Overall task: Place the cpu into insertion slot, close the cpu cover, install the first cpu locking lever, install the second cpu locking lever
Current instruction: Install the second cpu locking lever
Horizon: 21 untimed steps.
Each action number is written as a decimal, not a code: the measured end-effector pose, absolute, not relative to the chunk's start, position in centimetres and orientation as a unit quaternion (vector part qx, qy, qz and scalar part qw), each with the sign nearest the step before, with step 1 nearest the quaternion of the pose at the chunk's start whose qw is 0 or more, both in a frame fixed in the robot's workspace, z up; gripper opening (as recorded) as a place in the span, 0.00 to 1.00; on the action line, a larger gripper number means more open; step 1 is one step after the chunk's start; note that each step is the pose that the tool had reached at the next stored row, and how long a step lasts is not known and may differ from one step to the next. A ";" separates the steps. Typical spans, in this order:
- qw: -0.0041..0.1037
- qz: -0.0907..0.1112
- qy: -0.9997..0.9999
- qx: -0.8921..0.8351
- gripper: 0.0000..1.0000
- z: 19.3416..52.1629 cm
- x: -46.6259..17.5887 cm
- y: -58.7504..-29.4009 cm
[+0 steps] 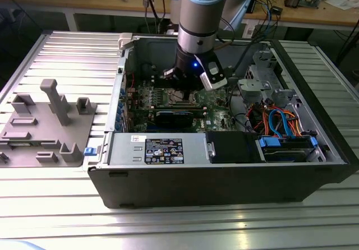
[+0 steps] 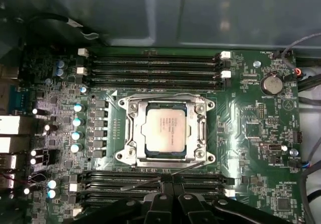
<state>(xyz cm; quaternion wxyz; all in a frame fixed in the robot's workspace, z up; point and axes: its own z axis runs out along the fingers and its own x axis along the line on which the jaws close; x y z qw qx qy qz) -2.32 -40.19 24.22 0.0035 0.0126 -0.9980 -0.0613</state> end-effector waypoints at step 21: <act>0.007 -0.084 -0.996 0.013 0.11 22.9 -4.5 -41.0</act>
